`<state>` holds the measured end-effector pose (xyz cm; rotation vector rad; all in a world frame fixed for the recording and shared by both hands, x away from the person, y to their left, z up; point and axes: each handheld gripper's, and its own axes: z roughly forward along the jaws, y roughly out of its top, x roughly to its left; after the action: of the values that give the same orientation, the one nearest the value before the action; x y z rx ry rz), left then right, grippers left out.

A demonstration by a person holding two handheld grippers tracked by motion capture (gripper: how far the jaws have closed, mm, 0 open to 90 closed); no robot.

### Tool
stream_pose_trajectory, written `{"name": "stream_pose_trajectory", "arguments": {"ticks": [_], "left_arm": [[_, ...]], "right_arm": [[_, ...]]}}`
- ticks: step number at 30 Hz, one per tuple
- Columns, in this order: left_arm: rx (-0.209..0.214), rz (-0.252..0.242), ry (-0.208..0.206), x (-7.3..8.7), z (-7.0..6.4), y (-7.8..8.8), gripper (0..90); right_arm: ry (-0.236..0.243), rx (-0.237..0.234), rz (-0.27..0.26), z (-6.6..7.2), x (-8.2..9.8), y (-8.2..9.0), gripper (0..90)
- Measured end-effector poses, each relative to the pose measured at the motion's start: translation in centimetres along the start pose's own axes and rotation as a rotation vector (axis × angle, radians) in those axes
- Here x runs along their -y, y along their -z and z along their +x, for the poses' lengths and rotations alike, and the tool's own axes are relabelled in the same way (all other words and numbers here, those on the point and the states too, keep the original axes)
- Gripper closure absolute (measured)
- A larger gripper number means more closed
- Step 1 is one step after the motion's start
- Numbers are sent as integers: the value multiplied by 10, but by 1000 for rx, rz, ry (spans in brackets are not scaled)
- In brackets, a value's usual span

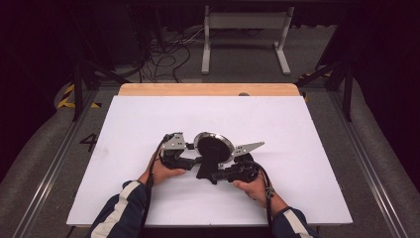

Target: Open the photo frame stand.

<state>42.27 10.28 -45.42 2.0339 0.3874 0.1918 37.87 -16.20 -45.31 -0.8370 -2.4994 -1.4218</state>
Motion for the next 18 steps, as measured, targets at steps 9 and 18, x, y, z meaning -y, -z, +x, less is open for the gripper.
{"name": "stream_pose_trajectory", "arguments": {"ticks": [9, 18], "left_arm": [[9, 18, -12, 0, -2, 1, 656], [-97, 30, -39, 2, -2, 4, 739]], "right_arm": [[0, 6, 2, -1, 1, 2, 853], [-13, 28, 1, -4, 2, 7, 803]]}}
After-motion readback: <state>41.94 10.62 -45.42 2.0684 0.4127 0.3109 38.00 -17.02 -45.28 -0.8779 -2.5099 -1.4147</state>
